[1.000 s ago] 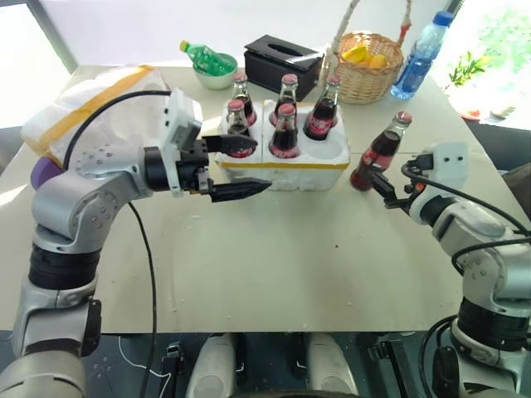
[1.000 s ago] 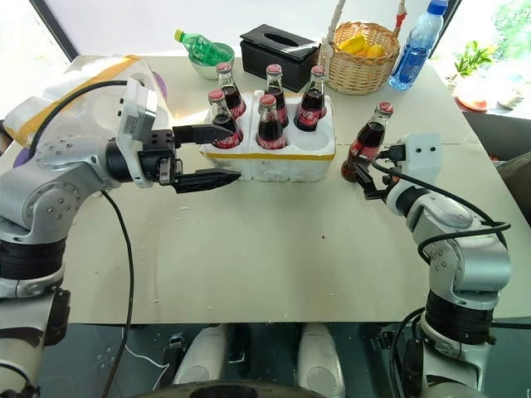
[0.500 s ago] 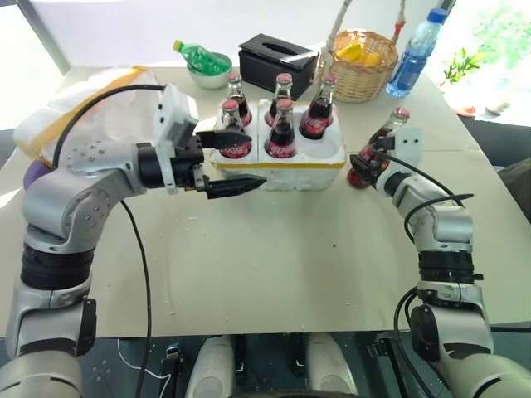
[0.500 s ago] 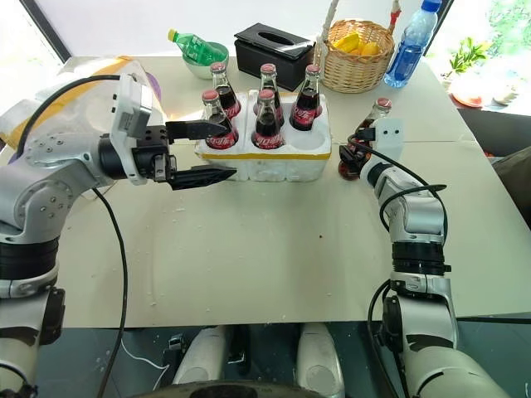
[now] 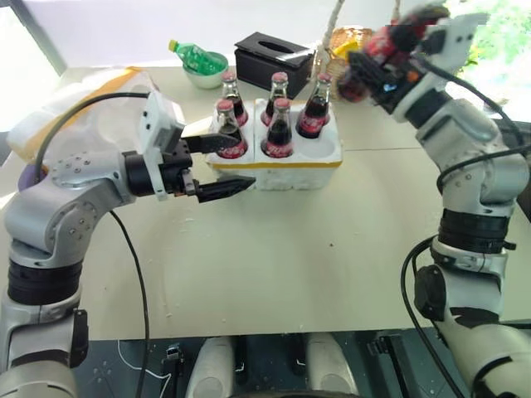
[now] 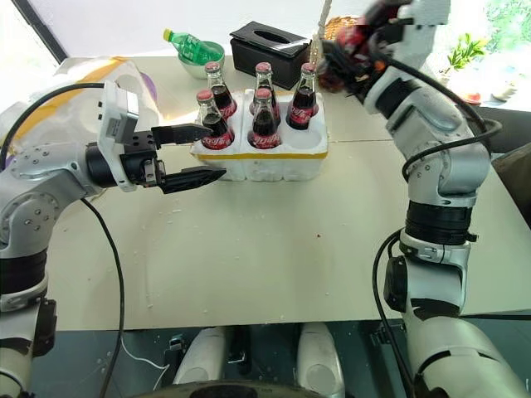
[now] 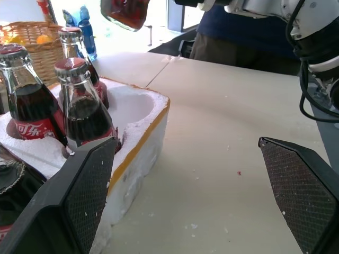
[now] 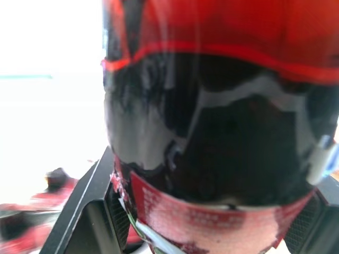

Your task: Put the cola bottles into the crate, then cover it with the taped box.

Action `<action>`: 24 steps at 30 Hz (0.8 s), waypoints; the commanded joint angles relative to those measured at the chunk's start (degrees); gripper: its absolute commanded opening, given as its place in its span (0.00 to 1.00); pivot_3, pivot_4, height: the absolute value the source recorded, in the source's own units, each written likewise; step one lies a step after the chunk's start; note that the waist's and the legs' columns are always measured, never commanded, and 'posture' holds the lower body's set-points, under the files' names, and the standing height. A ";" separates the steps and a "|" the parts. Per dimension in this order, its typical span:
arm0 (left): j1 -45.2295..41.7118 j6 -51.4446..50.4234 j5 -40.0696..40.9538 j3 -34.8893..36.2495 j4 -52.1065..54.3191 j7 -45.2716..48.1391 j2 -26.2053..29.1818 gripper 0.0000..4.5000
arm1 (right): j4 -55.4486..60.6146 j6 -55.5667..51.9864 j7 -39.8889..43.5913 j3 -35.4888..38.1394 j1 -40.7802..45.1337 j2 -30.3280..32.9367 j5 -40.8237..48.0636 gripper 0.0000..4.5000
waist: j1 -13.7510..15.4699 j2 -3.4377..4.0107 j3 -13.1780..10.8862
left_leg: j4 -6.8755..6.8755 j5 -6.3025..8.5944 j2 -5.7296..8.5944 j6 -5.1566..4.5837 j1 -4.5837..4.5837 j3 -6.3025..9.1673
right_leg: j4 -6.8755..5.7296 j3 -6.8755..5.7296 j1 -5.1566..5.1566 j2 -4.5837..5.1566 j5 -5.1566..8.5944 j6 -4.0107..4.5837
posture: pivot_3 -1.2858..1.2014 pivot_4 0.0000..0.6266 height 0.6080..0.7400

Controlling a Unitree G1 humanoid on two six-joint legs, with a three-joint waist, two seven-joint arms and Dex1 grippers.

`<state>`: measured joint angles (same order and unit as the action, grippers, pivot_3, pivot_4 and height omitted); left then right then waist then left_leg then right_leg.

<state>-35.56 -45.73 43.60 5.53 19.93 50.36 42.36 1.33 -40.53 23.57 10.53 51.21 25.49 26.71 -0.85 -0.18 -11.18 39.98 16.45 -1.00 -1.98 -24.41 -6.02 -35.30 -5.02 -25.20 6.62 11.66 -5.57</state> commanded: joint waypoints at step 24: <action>8.83 -0.61 2.64 11.02 5.79 -0.41 8.08 1.00 | -4.19 -2.29 2.38 -9.49 -6.30 0.16 -8.25 0.99 | 0.09 -0.10 0.05 | 0.05 -0.01 0.02 0.03 0.05 0.03 | 0.05 -0.02 0.08 0.10 -0.03 -0.04 | 0.52 0.24 1.00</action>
<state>-27.64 -46.03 44.82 12.45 23.18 49.89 48.82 -7.03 -41.37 24.64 -1.21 45.69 24.25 17.04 -0.76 -0.28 -11.13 40.02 16.44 -0.98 -1.95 -24.36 -5.97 -35.25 -5.04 -25.12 6.72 11.63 -5.61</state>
